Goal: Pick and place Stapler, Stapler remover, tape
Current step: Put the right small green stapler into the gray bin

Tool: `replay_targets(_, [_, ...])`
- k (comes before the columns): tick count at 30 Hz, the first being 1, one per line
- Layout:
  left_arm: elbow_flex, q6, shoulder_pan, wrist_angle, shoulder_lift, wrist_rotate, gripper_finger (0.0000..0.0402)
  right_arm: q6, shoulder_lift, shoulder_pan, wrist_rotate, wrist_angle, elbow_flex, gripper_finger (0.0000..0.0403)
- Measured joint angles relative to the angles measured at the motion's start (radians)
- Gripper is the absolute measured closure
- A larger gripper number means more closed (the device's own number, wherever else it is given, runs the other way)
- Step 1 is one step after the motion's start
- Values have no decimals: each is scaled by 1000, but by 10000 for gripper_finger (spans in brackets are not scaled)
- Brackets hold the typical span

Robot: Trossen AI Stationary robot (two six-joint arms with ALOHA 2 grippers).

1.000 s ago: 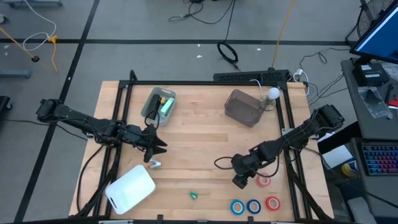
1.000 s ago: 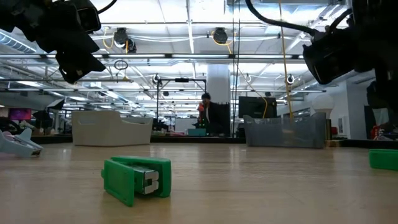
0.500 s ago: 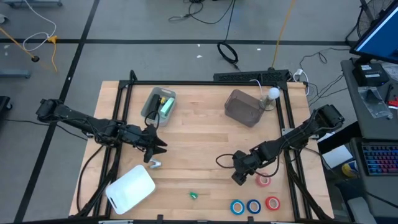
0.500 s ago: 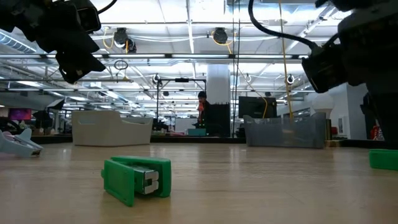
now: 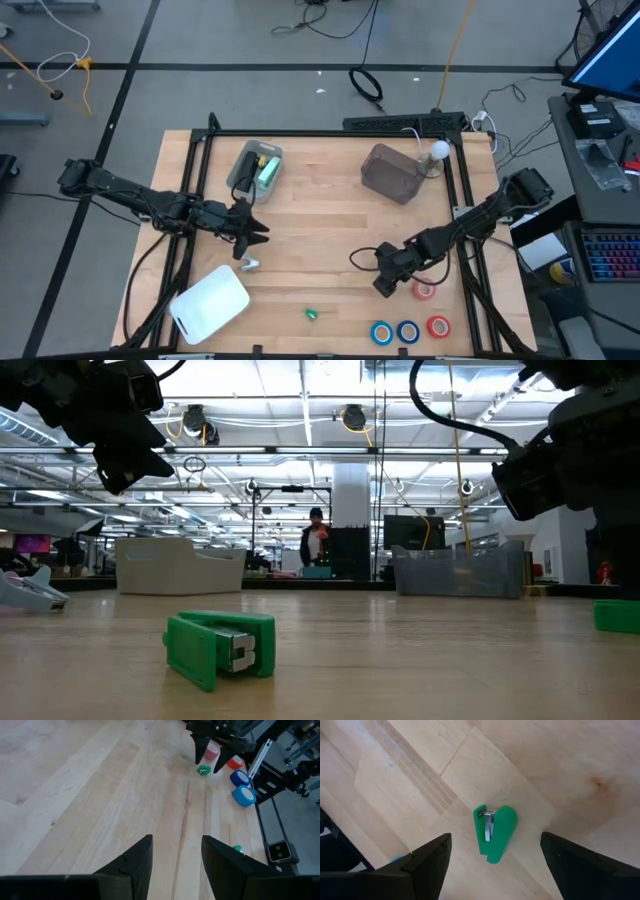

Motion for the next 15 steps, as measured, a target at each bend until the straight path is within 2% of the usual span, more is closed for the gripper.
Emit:
replay_targets(8, [0, -1, 0, 0, 0, -35, 233, 5, 95, -5, -57, -34, 3, 101])
replay_targets(15, [0, -1, 0, 0, 0, -35, 234, 45, 103, -4, -34, -83, 1, 101])
